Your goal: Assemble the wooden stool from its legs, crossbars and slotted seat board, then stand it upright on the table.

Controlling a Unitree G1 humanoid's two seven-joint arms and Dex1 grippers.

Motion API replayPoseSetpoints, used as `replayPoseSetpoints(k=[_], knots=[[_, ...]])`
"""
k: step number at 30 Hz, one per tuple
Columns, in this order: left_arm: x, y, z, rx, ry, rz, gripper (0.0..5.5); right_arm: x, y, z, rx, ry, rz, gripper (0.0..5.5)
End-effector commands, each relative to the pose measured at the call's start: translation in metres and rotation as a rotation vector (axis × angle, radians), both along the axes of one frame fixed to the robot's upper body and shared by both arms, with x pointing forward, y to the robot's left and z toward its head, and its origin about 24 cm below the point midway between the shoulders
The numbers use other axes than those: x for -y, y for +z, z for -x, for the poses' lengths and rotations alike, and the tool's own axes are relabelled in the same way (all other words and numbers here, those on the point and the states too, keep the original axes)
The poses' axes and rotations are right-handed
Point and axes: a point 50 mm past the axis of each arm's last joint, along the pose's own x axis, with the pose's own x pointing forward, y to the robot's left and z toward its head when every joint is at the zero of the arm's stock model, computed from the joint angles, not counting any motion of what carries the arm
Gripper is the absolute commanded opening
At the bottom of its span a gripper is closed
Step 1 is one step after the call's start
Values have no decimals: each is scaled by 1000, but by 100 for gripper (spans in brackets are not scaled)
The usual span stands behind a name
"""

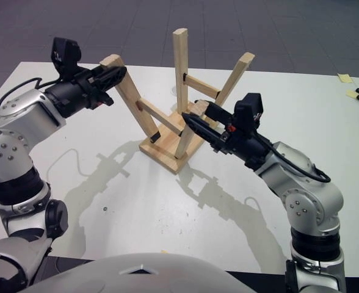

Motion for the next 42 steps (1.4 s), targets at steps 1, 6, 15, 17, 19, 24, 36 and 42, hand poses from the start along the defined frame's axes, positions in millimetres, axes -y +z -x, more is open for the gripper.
replayPoseSetpoints(k=[1,6,15,17,19,24,36,42], knots=[[-4,-17,1,-67,22,-57,102,-2,-8,0,-46,6,13,223],[-6,-15,0,-52,21,-87,102,1,-8,2,-31,-11,17,223],[-5,-18,3,-54,18,-95,102,-5,-18,20,1,-4,31,221],[-5,-19,3,-54,18,-96,102,-6,-20,20,-2,-6,31,221],[-5,-19,3,-52,20,-97,102,-6,-21,20,-1,-11,33,221],[-7,-20,3,-49,29,-118,102,-6,-22,18,6,-20,36,221],[-12,-29,4,-40,62,-192,103,-4,-21,16,10,-28,31,221],[-7,-30,5,-41,43,-186,103,-2,-24,14,-26,-26,75,221]])
